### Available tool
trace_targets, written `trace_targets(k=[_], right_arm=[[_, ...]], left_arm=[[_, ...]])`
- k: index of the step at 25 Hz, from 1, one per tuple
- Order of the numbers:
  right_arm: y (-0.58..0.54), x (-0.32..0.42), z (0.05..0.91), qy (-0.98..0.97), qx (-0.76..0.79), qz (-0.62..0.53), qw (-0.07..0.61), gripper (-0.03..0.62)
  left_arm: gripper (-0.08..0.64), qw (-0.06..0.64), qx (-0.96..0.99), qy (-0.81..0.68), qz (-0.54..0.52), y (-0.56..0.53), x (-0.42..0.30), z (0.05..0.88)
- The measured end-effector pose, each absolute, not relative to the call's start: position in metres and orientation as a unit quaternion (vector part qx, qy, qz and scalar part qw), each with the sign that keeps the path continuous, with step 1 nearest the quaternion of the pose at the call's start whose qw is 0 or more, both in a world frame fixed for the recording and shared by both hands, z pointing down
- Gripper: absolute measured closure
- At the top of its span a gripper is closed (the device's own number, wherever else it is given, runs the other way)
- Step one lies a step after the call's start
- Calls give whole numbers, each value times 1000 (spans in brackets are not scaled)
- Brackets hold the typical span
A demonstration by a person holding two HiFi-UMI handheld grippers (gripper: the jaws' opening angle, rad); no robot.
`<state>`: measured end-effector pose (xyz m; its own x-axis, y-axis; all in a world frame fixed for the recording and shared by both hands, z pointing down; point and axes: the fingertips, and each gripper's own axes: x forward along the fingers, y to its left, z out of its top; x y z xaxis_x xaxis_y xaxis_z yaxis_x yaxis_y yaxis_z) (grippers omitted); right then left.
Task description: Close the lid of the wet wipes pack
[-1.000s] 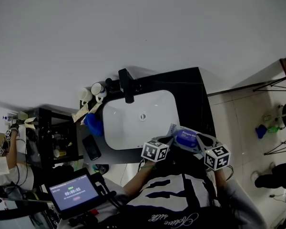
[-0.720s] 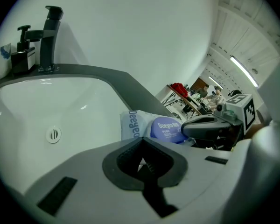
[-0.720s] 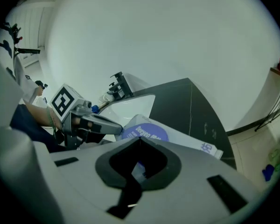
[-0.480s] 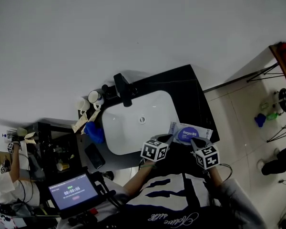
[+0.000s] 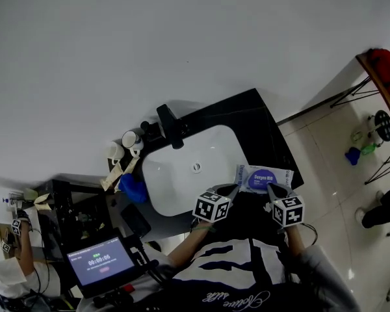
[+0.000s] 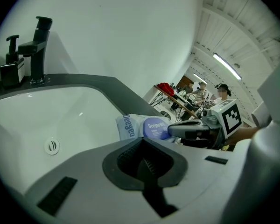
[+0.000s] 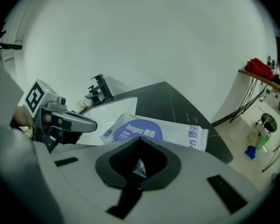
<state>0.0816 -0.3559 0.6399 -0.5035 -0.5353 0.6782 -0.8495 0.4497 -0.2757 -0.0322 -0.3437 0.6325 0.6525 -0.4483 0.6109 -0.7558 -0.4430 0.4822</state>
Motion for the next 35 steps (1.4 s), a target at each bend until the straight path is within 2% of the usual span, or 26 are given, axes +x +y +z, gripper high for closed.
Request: trace_targets(k=[7,17,23,35], right_arm=[[-333,87,609,-804,471,314,183,594],[-329,85,579,-816,463,310,155,594],[-285,121,559,-838,444,289,131,594],[-181,194,553,-882,368,263,137,594]], left_arm=[[560,370,838,-360,176,-331,-29,622],[559,383,836,-361,154,-322,-18,611],[560,364,821,-427,105,-293,1,584],[558,375,792,-479,55,-168,99,585]])
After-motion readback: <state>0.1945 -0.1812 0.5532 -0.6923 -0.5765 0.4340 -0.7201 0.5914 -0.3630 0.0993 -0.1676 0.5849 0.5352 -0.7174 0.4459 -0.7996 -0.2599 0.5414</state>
